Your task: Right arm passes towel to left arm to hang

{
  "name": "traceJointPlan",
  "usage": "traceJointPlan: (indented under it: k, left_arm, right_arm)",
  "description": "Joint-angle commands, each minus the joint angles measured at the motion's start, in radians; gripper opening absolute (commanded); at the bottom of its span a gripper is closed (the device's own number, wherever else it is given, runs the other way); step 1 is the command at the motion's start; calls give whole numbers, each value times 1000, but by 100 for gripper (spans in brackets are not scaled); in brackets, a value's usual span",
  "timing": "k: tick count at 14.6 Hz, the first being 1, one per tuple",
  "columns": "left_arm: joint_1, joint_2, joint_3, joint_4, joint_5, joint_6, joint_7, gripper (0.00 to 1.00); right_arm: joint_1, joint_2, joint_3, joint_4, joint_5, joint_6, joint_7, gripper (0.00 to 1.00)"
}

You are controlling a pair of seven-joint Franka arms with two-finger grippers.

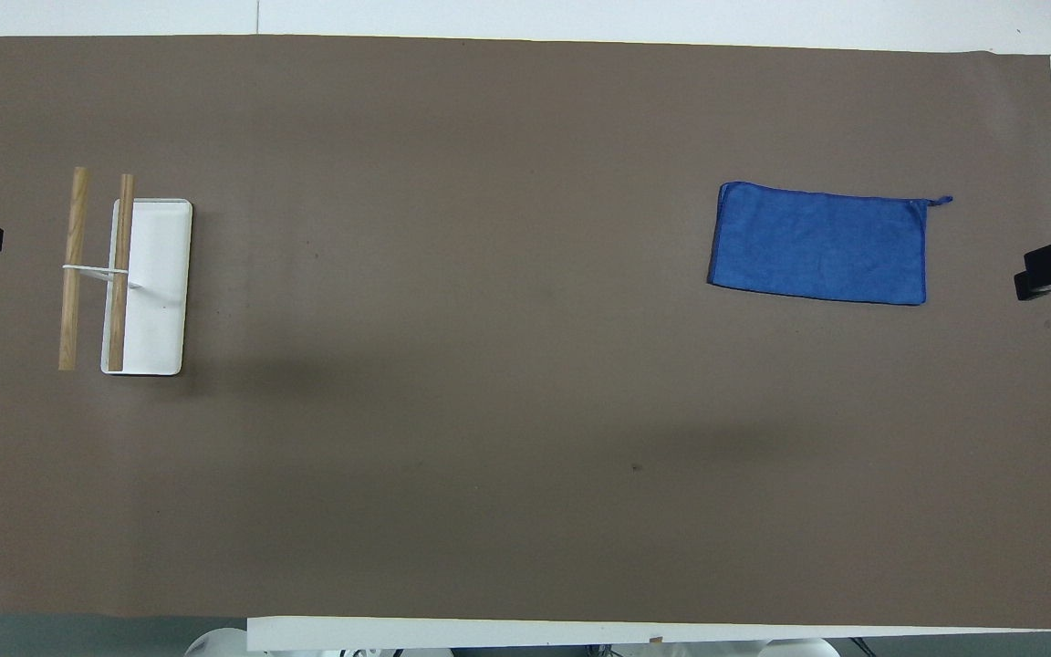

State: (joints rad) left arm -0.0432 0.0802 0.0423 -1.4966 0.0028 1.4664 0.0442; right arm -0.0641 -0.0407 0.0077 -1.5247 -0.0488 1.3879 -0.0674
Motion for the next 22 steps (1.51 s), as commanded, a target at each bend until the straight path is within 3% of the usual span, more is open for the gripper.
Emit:
traceJointPlan:
  k: [1, 7, 9, 11, 14, 22]
  left_arm:
    - [8, -25, -4, -31, 5, 22, 6, 100]
    - [8, -25, -4, -31, 5, 22, 5, 100]
    - [8, -25, -4, -31, 5, 22, 5, 100]
    - [8, -25, -4, -31, 5, 22, 6, 100]
    - [8, -25, -4, -31, 5, 22, 5, 100]
    - [8, -25, -4, -31, 5, 23, 5, 100]
  right_arm:
    - [-14, -28, 5, -40, 21, 19, -22, 100]
    - [-40, -30, 3, -40, 24, 8, -22, 100]
    - [-33, -56, 6, -99, 24, 19, -23, 100]
    - [-23, -96, 11, -226, 27, 190, -14, 100]
    - [-11, -87, 11, -356, 49, 334, 4, 100]
    - [-2, 175, 11, -509, 76, 807, 1, 100]
